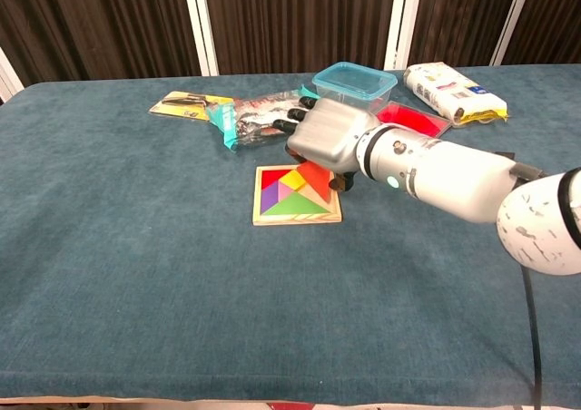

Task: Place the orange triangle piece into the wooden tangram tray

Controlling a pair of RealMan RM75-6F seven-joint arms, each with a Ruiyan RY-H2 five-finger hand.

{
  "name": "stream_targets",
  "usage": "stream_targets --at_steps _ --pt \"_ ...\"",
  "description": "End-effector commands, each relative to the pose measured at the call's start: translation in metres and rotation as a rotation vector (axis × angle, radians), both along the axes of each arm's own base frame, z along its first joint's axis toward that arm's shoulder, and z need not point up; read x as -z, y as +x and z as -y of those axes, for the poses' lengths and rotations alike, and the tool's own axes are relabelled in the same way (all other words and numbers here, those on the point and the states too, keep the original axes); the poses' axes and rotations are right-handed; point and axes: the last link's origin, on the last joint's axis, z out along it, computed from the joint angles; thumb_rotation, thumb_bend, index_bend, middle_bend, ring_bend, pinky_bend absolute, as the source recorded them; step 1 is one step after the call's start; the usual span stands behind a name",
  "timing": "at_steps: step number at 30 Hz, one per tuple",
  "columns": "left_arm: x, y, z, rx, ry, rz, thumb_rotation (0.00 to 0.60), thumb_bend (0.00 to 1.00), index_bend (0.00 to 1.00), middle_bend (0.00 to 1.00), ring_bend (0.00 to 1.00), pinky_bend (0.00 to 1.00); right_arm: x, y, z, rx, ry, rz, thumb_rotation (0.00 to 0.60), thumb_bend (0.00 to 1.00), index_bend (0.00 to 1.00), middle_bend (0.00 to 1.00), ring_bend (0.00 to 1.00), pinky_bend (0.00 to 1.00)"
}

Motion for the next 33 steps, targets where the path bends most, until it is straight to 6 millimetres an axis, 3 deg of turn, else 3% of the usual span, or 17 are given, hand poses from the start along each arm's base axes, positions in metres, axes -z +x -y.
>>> stream_targets --at_steps 1,33 --pt "0.000 0.000 0.000 0.001 0.000 0.001 0.600 0.46 0.00 0.02 0.05 0.12 0.000 0.000 -0.001 -0.007 -0.001 -0.006 0.600 0.44 0.60 0.00 0.00 0.00" --pt "-0.001 0.000 0.002 0.008 0.003 0.006 0.600 0.46 0.00 0.02 0.05 0.12 0.004 -0.003 -0.012 -0.023 0.007 -0.034 0.600 0.44 0.52 0.00 0.00 0.00"
